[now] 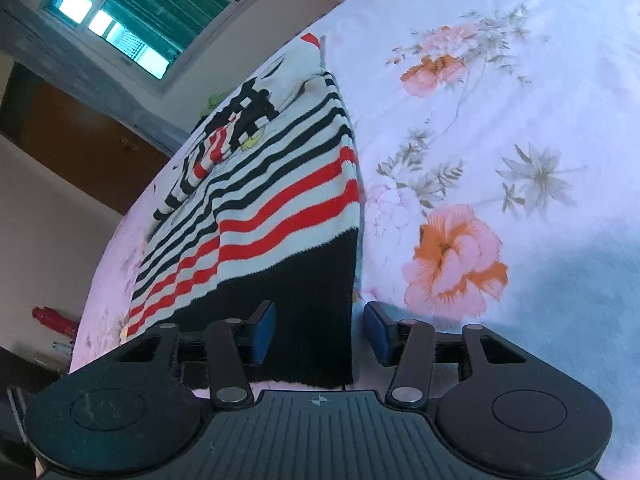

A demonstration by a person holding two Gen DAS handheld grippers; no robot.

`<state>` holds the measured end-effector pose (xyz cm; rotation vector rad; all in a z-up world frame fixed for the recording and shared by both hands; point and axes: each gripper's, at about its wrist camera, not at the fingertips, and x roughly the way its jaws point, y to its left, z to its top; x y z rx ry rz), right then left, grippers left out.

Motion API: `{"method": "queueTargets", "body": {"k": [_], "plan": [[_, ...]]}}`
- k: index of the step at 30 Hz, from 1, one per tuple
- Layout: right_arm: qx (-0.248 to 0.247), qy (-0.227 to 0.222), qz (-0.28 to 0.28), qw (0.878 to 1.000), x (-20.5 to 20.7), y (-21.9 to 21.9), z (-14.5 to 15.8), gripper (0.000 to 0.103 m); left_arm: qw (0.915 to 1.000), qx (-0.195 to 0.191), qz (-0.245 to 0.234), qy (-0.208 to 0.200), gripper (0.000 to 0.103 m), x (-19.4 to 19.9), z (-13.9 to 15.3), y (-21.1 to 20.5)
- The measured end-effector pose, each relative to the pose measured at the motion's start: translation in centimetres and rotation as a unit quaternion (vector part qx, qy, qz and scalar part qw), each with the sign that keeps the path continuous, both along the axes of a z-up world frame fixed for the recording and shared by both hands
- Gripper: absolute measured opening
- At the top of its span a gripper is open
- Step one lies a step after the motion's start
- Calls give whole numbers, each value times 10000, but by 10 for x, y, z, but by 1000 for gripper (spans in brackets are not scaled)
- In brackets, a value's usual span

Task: Fold small clothes
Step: 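Grasp the black hem with both grippers and lift it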

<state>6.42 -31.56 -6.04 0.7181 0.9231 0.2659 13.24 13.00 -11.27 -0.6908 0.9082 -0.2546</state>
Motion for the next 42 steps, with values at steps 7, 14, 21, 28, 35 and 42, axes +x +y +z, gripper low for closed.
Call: {"method": "queueTargets", "body": {"k": [7,14,21,28,35,42], "plan": [[46,73,212,9997,25,5,-2,49,9988,-443,207,51,36,19,-8,4],[91,142,483,9987,14,6,-3,49,9989,-462,101,29,36,5,-12,10],[-176,73,666,9976,31,18,-4,5,9995,19,307,71,7,24,-11,2],[61,-986,337,9945,10,3,40,5,9941,-68,722,-807,7,-4,19,19],[-49,-167,221,9996,20,5,-4,5,9951,-94,899,-398,6,-1,-9,16],[-115,-883,251,9957,64,6,46,5,9917,-138,934,-876,6,34,28,15]]}}
